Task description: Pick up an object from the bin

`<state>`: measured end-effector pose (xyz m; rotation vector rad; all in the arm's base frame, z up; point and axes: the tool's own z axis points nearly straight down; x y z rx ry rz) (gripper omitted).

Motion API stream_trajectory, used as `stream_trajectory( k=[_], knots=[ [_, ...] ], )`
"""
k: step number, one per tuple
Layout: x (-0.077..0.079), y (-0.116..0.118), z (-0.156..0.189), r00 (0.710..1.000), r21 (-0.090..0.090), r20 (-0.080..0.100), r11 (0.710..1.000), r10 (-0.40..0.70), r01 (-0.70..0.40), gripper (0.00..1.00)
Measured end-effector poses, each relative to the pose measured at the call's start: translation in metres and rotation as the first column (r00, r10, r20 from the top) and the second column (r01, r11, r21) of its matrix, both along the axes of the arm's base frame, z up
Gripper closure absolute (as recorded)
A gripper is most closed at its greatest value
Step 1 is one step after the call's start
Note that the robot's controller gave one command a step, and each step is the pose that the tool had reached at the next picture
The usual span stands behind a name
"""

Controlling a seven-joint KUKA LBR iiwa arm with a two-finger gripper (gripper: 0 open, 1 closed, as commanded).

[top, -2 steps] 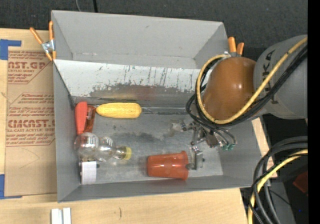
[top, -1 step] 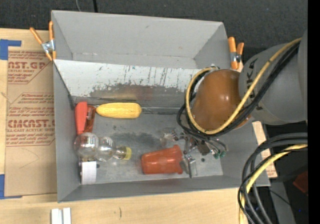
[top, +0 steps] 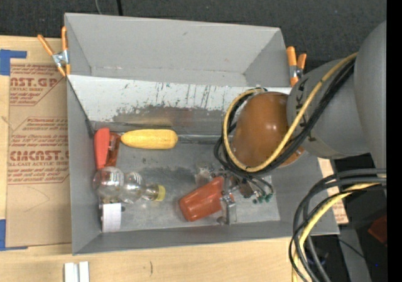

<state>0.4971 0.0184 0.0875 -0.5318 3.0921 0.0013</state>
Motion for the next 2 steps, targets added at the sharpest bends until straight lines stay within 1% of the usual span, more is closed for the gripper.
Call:
stream_trajectory(
  k=[1, 2],
  knots=[
    [0.0014, 0.0145, -0.0181, 0.931, -0.001, -0.005, 0.931, 0.365, -0.365, 1.0],
    [0.0014, 0.0145, -0.0181, 0.931, -0.001, -0.005, 0.931, 0.365, -0.365, 1.0]
  ],
)
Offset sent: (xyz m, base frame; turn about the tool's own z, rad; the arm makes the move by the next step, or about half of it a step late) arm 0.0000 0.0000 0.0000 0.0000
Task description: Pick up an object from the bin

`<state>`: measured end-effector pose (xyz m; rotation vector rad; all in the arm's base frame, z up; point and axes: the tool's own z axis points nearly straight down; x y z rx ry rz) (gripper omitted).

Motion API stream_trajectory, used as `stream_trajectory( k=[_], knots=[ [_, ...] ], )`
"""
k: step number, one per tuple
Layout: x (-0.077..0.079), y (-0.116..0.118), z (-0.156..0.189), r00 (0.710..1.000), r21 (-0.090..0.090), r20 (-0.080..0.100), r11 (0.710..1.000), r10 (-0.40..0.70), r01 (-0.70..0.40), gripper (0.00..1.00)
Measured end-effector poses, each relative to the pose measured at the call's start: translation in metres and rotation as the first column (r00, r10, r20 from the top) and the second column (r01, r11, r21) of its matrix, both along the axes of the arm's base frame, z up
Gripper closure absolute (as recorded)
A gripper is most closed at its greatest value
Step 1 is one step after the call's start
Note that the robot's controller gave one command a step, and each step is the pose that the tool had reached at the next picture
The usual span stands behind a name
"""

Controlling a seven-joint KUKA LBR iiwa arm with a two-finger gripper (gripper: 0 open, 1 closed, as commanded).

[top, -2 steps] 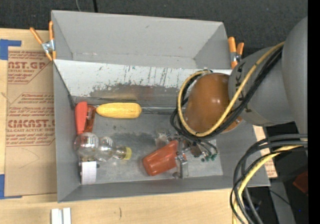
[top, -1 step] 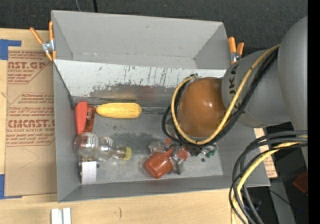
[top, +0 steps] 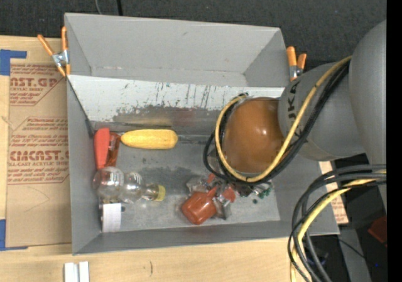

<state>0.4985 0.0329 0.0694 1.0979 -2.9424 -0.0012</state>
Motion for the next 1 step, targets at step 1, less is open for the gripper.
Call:
stream_trajectory(
  k=[1],
  knots=[
    [0.0038, -0.0012, 0.1438, 1.0, 0.002, 0.003, 1.0, 0.016, -0.016, 1.0]
  ],
)
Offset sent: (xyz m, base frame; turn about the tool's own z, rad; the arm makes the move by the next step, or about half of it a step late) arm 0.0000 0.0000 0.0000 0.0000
